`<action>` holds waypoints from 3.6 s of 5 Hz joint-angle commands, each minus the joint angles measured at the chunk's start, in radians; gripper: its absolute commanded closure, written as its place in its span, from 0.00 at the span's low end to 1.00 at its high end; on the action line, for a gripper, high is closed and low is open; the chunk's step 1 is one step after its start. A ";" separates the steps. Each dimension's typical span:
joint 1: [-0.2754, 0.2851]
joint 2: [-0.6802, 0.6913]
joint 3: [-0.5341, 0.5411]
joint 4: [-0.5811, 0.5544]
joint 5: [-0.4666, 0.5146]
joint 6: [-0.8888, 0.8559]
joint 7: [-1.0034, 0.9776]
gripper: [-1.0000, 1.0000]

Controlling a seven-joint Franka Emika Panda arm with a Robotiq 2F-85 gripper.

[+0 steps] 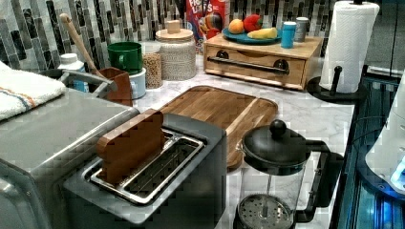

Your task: Open the drawer.

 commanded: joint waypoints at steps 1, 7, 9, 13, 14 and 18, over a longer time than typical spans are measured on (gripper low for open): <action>0.004 0.004 0.005 0.000 0.002 0.001 -0.002 0.00; -0.089 0.018 -0.115 -0.161 -0.183 0.212 -0.839 0.00; -0.145 0.050 -0.128 -0.214 -0.204 0.351 -0.974 0.00; -0.189 0.152 -0.149 -0.231 -0.130 0.490 -1.076 0.00; -0.201 0.165 -0.152 -0.251 -0.126 0.529 -1.090 0.00; -0.198 0.237 -0.154 -0.302 -0.089 0.650 -1.038 0.00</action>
